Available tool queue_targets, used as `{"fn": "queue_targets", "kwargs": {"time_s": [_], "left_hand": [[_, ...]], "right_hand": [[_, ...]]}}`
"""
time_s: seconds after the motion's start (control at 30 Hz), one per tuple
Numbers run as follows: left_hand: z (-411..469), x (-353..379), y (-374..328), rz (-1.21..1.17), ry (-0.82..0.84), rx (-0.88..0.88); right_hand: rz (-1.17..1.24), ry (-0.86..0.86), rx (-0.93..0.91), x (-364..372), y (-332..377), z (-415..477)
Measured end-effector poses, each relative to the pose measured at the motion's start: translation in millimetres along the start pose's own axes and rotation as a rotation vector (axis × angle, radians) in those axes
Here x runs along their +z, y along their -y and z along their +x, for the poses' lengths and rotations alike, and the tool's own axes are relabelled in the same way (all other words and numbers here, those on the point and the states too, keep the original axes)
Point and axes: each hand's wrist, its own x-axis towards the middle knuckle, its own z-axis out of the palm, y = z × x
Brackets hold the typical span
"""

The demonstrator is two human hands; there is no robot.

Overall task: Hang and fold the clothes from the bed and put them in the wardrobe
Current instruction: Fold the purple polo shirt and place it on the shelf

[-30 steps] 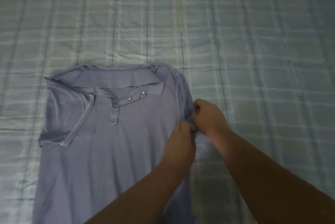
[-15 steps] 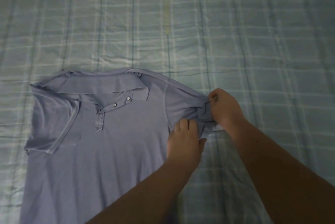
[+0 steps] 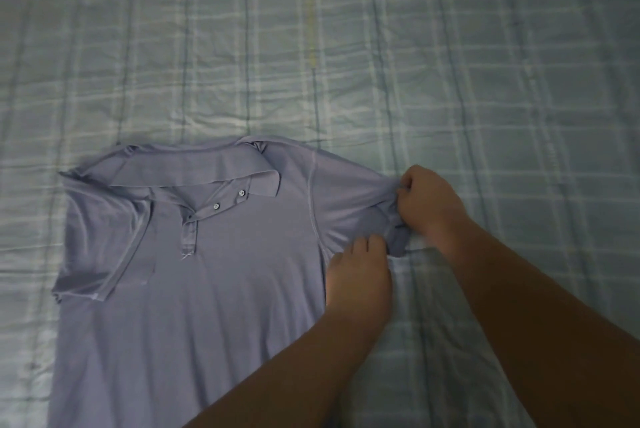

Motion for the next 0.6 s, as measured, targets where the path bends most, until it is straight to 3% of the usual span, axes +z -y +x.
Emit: {"fn": "queue_targets", "kwargs": {"time_s": [0.1,0.2,0.33,0.47,0.6], "left_hand": [[-10.7,0.9,-1.6,-0.057,0.090,-0.039],[-14.8,5.4,-1.7,-0.001,0.193,-0.051],[-23.0,13.7,-1.4,0.056,0.164,0.013],[-21.4,15.9,1.8,-0.015,0.038,-0.098],[-18.3,14.6,8.7,0.026,0.124,-0.177]], "right_hand": [[0.065,-0.046,-0.003,-5.3,-3.2,1.4],[-0.031,-0.085,-0.028,-3.7,-13.0,0.5],[-0.092,-0.140,-0.017,2.7,-20.4,0.3],[0.004,-0.154,0.040,-1.8,-14.3,-0.4],[-0.029,-0.059,0.061,-2.1,-9.0,-10.8]]}}
